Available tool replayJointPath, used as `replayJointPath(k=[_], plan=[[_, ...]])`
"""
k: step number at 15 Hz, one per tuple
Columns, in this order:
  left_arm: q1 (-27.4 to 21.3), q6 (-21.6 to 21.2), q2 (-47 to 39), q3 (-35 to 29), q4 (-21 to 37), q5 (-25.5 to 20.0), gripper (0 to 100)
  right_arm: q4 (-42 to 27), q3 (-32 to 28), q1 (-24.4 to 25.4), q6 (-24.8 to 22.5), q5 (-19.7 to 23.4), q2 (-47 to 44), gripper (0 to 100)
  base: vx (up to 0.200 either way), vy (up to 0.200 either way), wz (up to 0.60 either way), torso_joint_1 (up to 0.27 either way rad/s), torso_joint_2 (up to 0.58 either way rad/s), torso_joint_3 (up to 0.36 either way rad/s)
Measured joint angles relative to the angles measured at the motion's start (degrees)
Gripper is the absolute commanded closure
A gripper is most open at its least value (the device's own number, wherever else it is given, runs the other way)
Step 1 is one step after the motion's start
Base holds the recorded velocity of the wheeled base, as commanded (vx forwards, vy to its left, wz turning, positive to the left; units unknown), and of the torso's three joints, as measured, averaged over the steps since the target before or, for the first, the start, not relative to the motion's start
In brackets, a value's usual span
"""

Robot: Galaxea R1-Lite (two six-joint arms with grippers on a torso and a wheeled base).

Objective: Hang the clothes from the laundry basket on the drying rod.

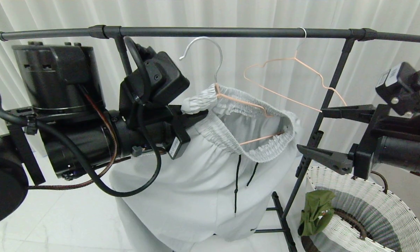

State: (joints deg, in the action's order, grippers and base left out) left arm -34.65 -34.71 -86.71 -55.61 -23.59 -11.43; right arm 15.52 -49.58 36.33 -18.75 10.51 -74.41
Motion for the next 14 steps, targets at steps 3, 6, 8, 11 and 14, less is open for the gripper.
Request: replayJointPath(k=[3, 6, 8, 11, 14], plan=[[-0.5, -0.9, 1.7, 4.6, -0.7, -3.3, 100, -3.8, -5.0, -0.5, -2.1, 3.1, -2.2, 0, 0.000, 0.000, 0.00, 0.000, 0.00, 0.000], [-1.7, -1.2, 2.5, 5.5, -1.5, -3.6, 100, -11.2, -12.3, -0.3, -4.8, 8.3, -6.5, 0, 0.000, 0.000, 0.00, 0.000, 0.00, 0.000], [-2.5, -1.2, 2.5, 5.1, -1.9, -3.5, 100, -16.4, -18.2, 0.2, -5.6, 10.4, -9.9, 0, 0.000, 0.000, 0.00, 0.000, 0.00, 0.000], [-3.1, -1.1, 2.2, 3.7, -1.9, -3.5, 100, -20.1, -23.4, 0.7, -5.7, 11.2, -14.5, 0, 0.000, 0.000, 0.00, 0.000, 0.00, 0.000], [-3.5, -1.1, 2.2, 3.2, -1.9, -3.5, 100, -21.5, -25.0, 0.9, -5.8, 11.3, -17.5, 0, 0.000, 0.000, 0.00, 0.000, 0.00, 0.000]])
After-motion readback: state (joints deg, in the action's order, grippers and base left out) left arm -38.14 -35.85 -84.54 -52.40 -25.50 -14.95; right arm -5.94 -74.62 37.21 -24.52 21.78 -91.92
